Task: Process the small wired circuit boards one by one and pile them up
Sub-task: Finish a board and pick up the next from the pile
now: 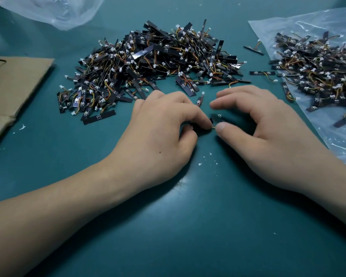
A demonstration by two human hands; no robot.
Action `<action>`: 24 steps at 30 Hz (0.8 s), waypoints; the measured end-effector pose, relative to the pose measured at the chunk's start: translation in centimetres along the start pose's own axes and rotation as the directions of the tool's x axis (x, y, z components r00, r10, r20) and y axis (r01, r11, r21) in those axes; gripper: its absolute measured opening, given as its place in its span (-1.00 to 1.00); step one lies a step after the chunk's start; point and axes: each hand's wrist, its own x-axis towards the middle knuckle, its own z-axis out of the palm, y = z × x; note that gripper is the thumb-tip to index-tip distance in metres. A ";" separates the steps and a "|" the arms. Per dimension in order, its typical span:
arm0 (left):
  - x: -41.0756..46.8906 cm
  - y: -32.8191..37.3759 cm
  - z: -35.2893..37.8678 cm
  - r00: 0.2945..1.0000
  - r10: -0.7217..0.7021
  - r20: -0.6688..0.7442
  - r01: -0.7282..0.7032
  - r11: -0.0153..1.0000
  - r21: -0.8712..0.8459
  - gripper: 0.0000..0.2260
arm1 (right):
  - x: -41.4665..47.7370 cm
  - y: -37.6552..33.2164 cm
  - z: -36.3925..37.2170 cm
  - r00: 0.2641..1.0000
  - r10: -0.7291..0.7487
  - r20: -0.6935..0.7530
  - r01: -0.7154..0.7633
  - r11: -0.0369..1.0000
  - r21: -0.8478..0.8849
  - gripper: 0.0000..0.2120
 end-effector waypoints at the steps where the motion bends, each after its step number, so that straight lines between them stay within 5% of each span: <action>1: 0.0 0.0 0.0 1.000 0.008 0.000 -0.008 1.000 0.000 -0.66 | 0.0 0.1 -0.1 1.000 -0.015 -0.020 0.016 0.999 0.048 -0.83; 10: 0.1 -0.6 0.2 0.997 0.051 -0.065 -0.061 0.985 -0.163 -0.74 | -0.1 0.7 0.0 0.999 -0.027 -0.040 0.032 0.989 0.147 -0.95; 24: 0.1 -0.7 0.2 0.998 0.050 -0.039 -0.058 0.970 -0.236 -0.69 | -0.1 0.1 -0.1 0.991 -0.129 0.036 0.124 0.986 0.116 -0.80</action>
